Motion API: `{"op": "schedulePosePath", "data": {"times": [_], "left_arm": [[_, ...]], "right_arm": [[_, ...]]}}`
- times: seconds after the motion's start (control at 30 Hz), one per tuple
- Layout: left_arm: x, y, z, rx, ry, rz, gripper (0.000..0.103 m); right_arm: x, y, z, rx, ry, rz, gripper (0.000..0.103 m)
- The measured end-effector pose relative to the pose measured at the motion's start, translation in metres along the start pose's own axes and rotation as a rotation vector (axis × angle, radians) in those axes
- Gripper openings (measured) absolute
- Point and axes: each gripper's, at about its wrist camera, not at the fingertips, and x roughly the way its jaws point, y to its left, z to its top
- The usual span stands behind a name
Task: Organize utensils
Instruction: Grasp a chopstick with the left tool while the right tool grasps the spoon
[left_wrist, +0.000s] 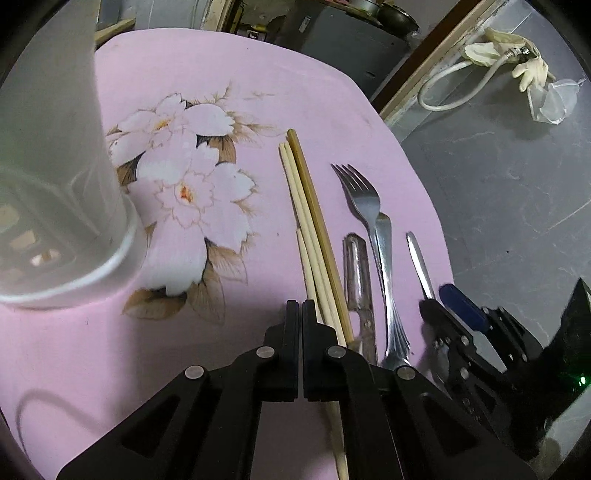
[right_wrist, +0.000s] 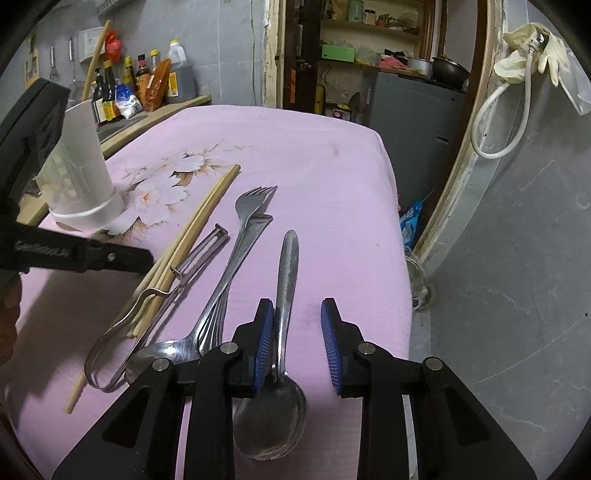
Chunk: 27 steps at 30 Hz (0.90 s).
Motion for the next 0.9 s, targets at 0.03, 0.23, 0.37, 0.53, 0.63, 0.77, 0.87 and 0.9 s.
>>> {"op": "schedulePosePath", "data": {"times": [0.03, 0.23, 0.37, 0.53, 0.63, 0.77, 0.87, 0.9], "left_arm": [[-0.002, -0.001, -0.001, 0.003, 0.003, -0.004, 0.000], [-0.007, -0.005, -0.007, 0.018, 0.022, -0.021, 0.000], [-0.007, -0.008, -0.005, 0.030, 0.038, -0.029, 0.000], [-0.002, -0.013, -0.004, 0.072, 0.053, 0.005, 0.001], [0.002, -0.010, 0.000, 0.060, 0.071, 0.001, 0.003], [0.008, -0.007, 0.008, 0.023, 0.098, -0.020, 0.005], [0.014, -0.011, 0.014, 0.008, 0.120, -0.016, 0.005], [0.014, -0.012, 0.014, 0.010, 0.128, -0.011, 0.005]], "right_arm": [[0.000, 0.000, 0.000, 0.002, -0.001, 0.002, 0.025], [0.001, 0.000, 0.000, 0.011, -0.003, 0.003, 0.026], [0.001, 0.000, -0.001, 0.011, -0.002, 0.003, 0.026], [0.001, 0.000, 0.000, 0.010, -0.001, 0.001, 0.025], [0.003, 0.000, 0.000, 0.009, 0.001, -0.004, 0.026], [0.011, 0.006, 0.004, -0.008, 0.019, -0.031, 0.029], [0.016, 0.013, 0.008, -0.032, 0.036, -0.061, 0.033], [0.017, 0.015, 0.009, -0.042, 0.043, -0.072, 0.033]]}}
